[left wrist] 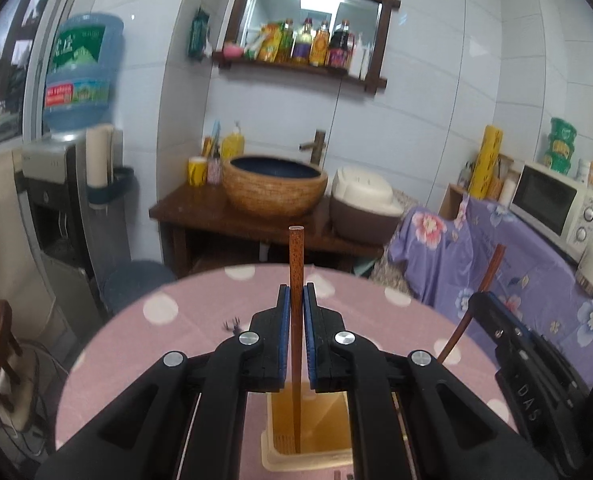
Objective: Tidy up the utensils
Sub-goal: 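Lift the wooden chopsticks with both grippers and lower them into the cream holder, then open both grippers and move them back over the utensil row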
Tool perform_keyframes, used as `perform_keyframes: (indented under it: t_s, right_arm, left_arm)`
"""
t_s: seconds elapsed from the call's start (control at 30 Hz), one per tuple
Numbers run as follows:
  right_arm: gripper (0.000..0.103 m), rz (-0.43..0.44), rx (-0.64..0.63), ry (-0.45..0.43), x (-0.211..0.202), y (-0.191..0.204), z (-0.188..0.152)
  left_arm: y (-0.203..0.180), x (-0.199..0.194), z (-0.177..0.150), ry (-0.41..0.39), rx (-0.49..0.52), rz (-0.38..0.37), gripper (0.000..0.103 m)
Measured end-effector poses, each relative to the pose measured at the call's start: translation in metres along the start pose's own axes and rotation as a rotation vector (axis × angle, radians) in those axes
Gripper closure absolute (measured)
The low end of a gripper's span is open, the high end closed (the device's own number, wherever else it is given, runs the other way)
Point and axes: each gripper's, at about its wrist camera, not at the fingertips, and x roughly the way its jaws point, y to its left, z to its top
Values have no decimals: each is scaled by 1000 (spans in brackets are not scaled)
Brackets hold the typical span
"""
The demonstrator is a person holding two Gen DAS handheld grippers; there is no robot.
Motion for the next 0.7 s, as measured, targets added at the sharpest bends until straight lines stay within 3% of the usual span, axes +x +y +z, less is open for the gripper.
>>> perform_keyframes:
  t_s: [0.17,0.43,0.5,0.57,0.6,0.67,0.7]
  right_arm:
    - [96,-5,-8,45,9,-3,-19]
    - [95,6,-9,41,10,-6,-25]
    - [88,7,-6,36,7,-6,-26]
    - [56,5,-9,26,2,-6,-26]
    - [50,-3,-10,15,-3,-6,-27]
    - [48,-11,-24,-6,-15,-5,-29]
    - [48,-5,-36,-7,-22,-3,-31]
  left_arm:
    - [7,15,-20,54,-4,6,95]
    - [9,17,-24,57,10,28,96]
    - [11,11,-23,47,7,24,96]
    - [11,4,-24,41,13,10,91]
    - [11,-1,-25,37,17,7,80]
    - [13,-15,-29,17,26,4,43]
    - [15,-23,-33,3,27,6,37]
